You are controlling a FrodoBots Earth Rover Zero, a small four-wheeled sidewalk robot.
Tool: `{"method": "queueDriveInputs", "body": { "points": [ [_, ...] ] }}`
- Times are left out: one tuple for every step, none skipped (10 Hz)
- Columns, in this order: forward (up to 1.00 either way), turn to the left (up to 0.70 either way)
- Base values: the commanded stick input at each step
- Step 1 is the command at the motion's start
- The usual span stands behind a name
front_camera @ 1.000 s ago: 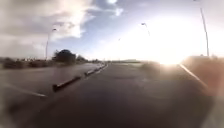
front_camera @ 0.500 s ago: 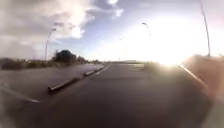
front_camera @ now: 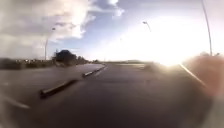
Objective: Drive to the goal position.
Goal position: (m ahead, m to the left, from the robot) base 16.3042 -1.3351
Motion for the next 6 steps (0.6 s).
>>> {"method": "queueDriveInputs", "body": {
  "points": [
    [0.7,-0.14],
    [0.7,-0.14],
    [0.7,-0.14],
    [0.7,-0.14],
    [0.7,-0.14],
    [0.7,-0.14]
  ]
}}
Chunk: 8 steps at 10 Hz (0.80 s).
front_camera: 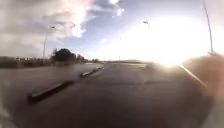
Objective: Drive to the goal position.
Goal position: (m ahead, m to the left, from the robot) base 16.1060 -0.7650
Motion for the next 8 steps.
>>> {"method": "queueDriveInputs", "body": {
  "points": [
    [0.7,-0.14],
    [0.7,-0.14],
    [0.7,-0.14],
    [0.7,-0.14],
    [0.7,-0.14],
    [0.7,-0.14],
    [0.7,-0.14],
    [0.7,-0.14]
  ]
}}
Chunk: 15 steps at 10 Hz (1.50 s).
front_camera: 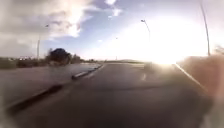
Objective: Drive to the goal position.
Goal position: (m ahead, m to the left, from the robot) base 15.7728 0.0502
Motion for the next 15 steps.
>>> {"method": "queueDriveInputs", "body": {
  "points": [
    [0.7,-0.14],
    [0.7,-0.14],
    [0.7,-0.14],
    [0.7,-0.14],
    [0.7,-0.14],
    [0.7,-0.14],
    [0.7,-0.14],
    [0.7,-0.12],
    [0.7,-0.03],
    [0.7,0.0],
    [0.7,0.0],
    [0.7,0.0],
    [0.7,0.0],
    [0.7,0.0],
    [0.7,0.0]
  ]
}}
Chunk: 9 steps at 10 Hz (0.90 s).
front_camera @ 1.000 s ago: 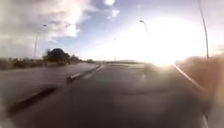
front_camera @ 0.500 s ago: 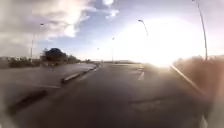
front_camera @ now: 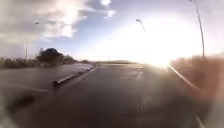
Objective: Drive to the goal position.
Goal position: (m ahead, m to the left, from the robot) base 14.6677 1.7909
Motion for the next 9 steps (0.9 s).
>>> {"method": "queueDriveInputs", "body": {
  "points": [
    [0.7,0.0],
    [0.7,0.0],
    [0.7,0.0],
    [0.7,0.0],
    [0.7,0.0],
    [0.7,0.0],
    [0.7,0.0],
    [0.7,0.0],
    [0.7,0.0]
  ]
}}
